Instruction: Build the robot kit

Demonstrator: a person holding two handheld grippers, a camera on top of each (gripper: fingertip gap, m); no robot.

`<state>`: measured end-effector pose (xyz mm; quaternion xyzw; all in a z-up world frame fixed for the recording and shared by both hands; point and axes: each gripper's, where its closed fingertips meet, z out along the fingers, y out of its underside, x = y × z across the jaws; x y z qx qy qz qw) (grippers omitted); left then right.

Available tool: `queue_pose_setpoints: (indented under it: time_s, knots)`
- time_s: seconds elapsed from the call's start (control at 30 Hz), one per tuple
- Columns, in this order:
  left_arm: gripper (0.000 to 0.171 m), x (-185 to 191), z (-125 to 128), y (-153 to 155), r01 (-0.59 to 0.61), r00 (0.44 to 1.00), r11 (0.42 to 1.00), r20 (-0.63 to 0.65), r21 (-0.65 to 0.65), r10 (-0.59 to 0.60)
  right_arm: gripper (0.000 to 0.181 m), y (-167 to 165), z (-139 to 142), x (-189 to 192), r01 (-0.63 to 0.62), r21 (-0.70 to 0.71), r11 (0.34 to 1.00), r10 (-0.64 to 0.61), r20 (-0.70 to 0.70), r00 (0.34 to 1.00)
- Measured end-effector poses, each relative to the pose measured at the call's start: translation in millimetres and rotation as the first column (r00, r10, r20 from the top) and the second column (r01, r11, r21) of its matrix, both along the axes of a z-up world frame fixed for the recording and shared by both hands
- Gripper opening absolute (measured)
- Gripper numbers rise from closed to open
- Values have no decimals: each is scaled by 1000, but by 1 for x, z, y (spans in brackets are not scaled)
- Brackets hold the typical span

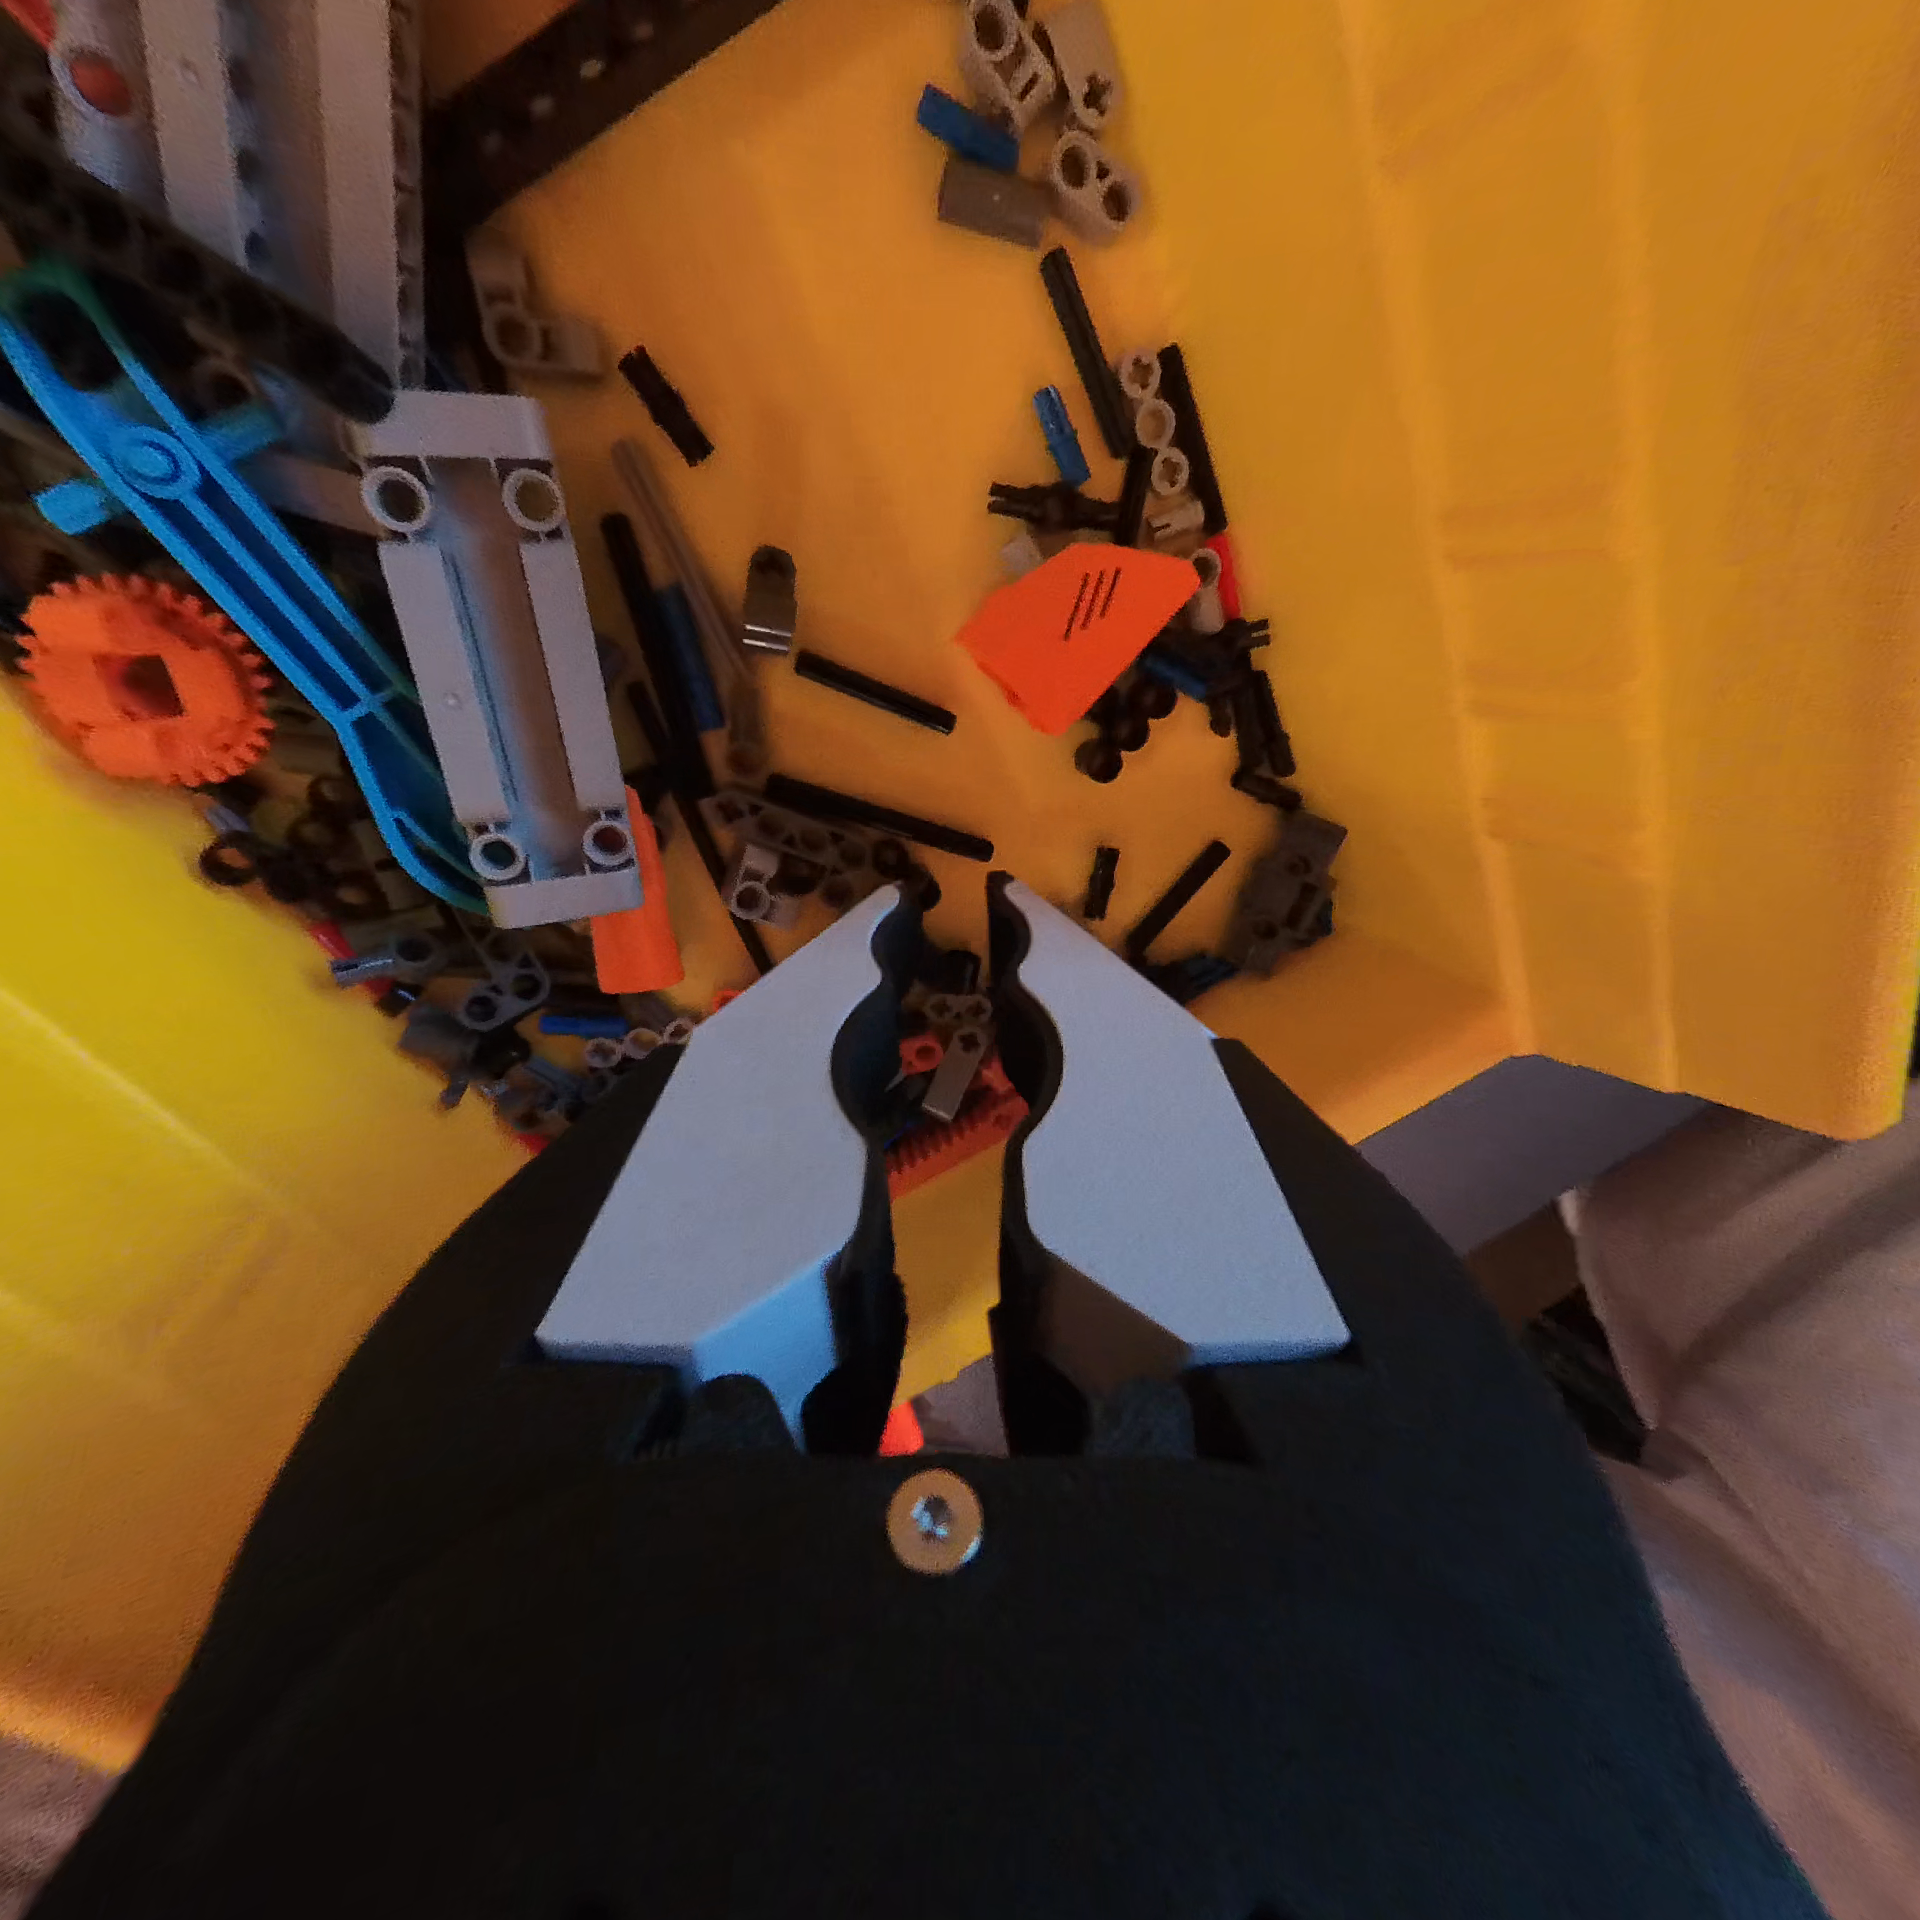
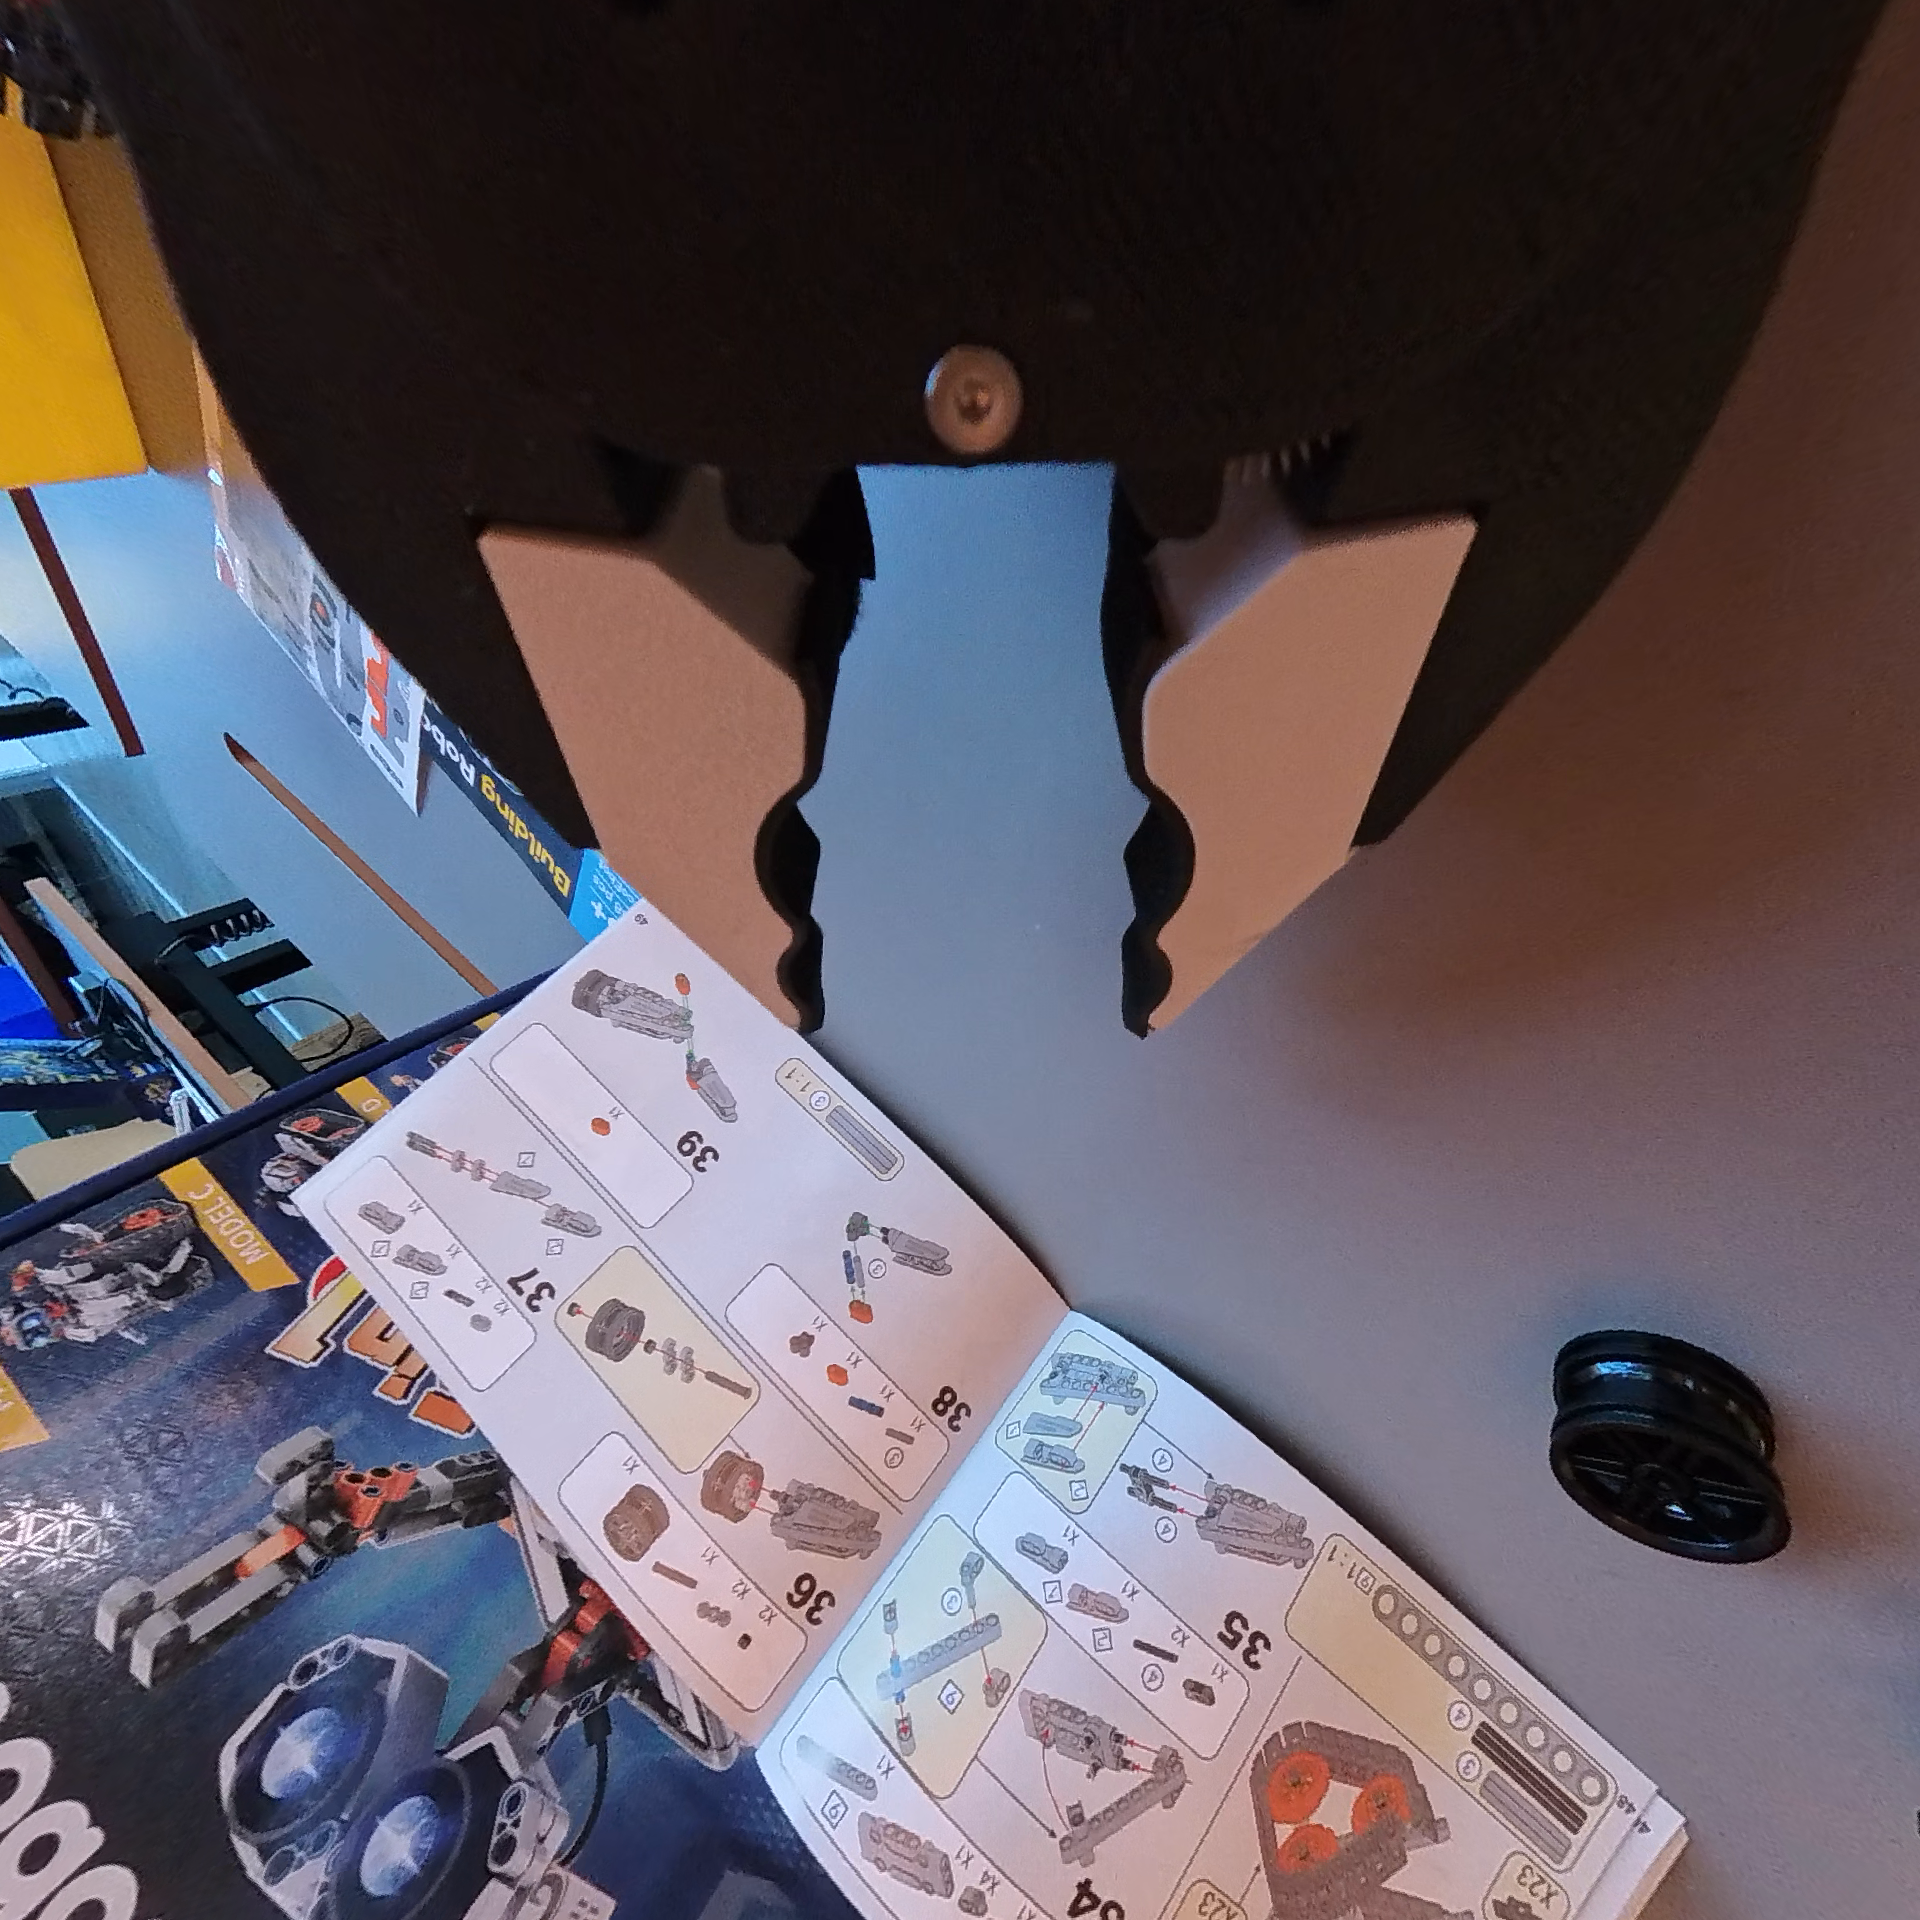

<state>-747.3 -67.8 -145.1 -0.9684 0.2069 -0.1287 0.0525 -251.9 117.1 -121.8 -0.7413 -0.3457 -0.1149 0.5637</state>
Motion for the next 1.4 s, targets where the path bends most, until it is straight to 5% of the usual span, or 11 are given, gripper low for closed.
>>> queue_pose_setpoints:
  time_s: [0.23, 0.63, 1.4]
  knots:
    - [31, -6, -5, 8, -156, 984, 984, 76, -87, 162, 58, 0, -2, -2, -6, 3, 1000, 6, 26, 1000]
    - [11, -14, -14, 11, -130, 991, 988, 27, -87, 133, 57, -1, -5, -4, -11, -2, 1000, 11, 60, 998]
    - [4, -18, -14, 15, -64, 991, 998, -121, 18, 66, 56, -1, -8, -5, -18, -7, 1000, 19, 84, 996]
